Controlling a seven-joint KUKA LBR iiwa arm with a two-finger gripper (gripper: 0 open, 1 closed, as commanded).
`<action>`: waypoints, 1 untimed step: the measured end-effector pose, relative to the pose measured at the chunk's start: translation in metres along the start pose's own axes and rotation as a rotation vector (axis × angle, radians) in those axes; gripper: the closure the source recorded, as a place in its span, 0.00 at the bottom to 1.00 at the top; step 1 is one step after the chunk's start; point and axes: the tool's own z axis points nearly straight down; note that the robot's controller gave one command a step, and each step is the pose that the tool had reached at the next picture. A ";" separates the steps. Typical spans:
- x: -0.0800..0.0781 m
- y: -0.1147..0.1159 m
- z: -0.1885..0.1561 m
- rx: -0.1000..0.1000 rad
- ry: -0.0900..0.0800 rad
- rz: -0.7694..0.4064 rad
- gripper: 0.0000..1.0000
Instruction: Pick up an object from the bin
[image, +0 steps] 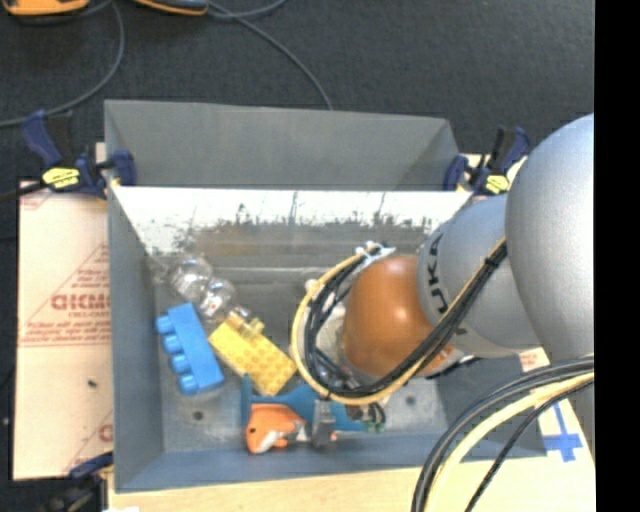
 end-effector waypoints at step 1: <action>0.000 0.000 0.000 0.000 0.000 0.000 1.00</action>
Offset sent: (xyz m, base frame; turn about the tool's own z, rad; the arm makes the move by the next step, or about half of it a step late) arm -0.0011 0.0039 -0.0020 -0.0489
